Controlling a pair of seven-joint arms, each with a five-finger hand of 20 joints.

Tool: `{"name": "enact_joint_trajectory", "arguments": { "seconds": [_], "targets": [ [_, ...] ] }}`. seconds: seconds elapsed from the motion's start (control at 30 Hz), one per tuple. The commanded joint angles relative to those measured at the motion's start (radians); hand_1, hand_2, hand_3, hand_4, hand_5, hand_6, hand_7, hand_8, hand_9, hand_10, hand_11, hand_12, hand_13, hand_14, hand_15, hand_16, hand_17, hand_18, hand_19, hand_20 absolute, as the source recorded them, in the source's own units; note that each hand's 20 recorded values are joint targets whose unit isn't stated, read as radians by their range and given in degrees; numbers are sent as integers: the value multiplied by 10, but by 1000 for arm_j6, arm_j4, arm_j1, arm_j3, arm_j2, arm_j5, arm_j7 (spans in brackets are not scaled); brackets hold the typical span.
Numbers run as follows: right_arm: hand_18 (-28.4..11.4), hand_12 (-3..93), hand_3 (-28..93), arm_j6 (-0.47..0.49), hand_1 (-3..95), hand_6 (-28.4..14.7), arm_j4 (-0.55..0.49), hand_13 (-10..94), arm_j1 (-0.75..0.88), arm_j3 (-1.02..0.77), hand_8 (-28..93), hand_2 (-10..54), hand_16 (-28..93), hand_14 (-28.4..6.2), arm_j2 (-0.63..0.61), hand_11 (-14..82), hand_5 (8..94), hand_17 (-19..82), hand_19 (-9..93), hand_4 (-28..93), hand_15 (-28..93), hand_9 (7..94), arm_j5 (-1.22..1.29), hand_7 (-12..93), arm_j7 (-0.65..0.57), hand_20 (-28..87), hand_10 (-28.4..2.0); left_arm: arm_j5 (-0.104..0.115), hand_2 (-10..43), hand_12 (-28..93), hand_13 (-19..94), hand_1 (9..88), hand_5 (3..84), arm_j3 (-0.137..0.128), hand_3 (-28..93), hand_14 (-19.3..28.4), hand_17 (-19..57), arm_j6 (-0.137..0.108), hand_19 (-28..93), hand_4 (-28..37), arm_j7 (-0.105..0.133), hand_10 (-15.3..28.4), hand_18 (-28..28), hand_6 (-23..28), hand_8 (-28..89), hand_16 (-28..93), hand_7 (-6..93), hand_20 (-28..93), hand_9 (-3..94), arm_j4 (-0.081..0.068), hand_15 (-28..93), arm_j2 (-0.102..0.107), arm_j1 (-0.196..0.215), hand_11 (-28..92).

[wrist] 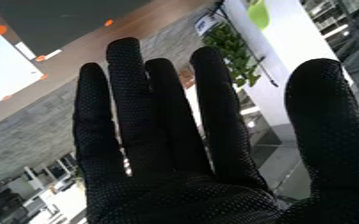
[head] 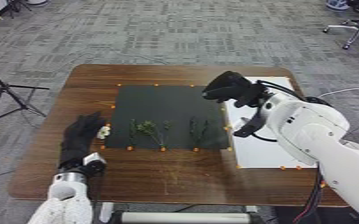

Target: Arrange flowers

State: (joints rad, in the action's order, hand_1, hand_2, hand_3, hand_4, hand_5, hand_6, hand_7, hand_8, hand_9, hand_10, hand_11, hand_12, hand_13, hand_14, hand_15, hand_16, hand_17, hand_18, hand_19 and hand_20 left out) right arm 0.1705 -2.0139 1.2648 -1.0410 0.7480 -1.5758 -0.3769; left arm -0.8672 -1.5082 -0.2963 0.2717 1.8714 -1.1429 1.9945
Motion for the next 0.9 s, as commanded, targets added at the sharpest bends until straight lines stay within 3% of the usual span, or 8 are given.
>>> {"name": "enact_joint_trajectory", "arguments": {
  "seconds": [0.03,0.3,0.4,0.5,0.63,0.73,0.8,0.9],
  "targets": [
    [-215,175,630,9,287,-46,-6,476,-7,-1,-62,31,265,-192,-8,69,584,186,464,-135,309,532,-2,117,5,359,-186,-11,62,149,403,247,548,136,695,165,106,24,83,-283,-55,149,100,22,-74,3,173,200,531,-134,214,-68,19,252],
    [-215,175,629,16,288,-45,3,476,-25,13,-62,31,264,-191,-2,69,584,186,463,-135,308,533,-6,117,13,357,-187,-31,61,150,403,246,548,159,695,164,105,37,85,-283,-53,149,100,22,-73,3,174,198,530,-160,216,-103,-20,254],
    [-214,175,630,15,287,-45,2,477,-24,13,-62,31,264,-191,-2,69,584,187,462,-135,307,533,-6,118,13,356,-187,-33,62,150,404,247,548,158,694,164,104,39,85,-283,-46,150,100,22,-73,2,174,197,530,-160,216,-101,-33,253],
    [-214,174,630,15,287,-46,2,477,-27,15,-62,31,264,-190,-1,69,584,187,461,-135,307,534,-5,117,14,356,-187,-42,61,149,404,246,548,142,695,164,104,45,85,-283,-33,149,100,22,-74,2,173,197,530,-145,217,-89,-34,253],
    [-213,175,631,11,286,-45,-3,477,-17,7,-62,31,265,-191,-4,69,584,187,461,-135,308,533,-4,117,12,356,-187,-82,60,149,403,246,548,47,698,164,102,41,86,-283,13,149,100,22,-74,2,174,196,529,-102,217,-100,-11,254],
    [-213,175,630,11,287,-45,-6,477,-1,-7,-62,32,265,-191,-7,69,584,187,460,-136,307,534,0,117,5,356,-187,-83,59,149,403,245,549,-43,699,164,100,-2,86,-283,56,148,101,22,-74,2,175,195,530,-61,216,-90,16,255],
    [-214,174,631,10,286,-45,-5,477,6,-13,-62,32,265,-191,-6,69,584,187,461,-135,307,535,2,118,1,356,-187,-85,58,149,405,244,549,-104,700,164,99,-14,86,-283,59,149,101,20,-74,2,175,195,531,-34,217,-73,46,255],
    [-213,174,631,6,287,-46,-9,478,16,-20,-62,32,265,-191,-7,70,585,187,462,-137,307,537,3,117,-4,356,-188,-96,57,149,407,244,548,-177,701,165,99,-1,88,-283,46,147,101,19,-74,4,176,196,532,-1,220,-45,102,254]
  ]
}}
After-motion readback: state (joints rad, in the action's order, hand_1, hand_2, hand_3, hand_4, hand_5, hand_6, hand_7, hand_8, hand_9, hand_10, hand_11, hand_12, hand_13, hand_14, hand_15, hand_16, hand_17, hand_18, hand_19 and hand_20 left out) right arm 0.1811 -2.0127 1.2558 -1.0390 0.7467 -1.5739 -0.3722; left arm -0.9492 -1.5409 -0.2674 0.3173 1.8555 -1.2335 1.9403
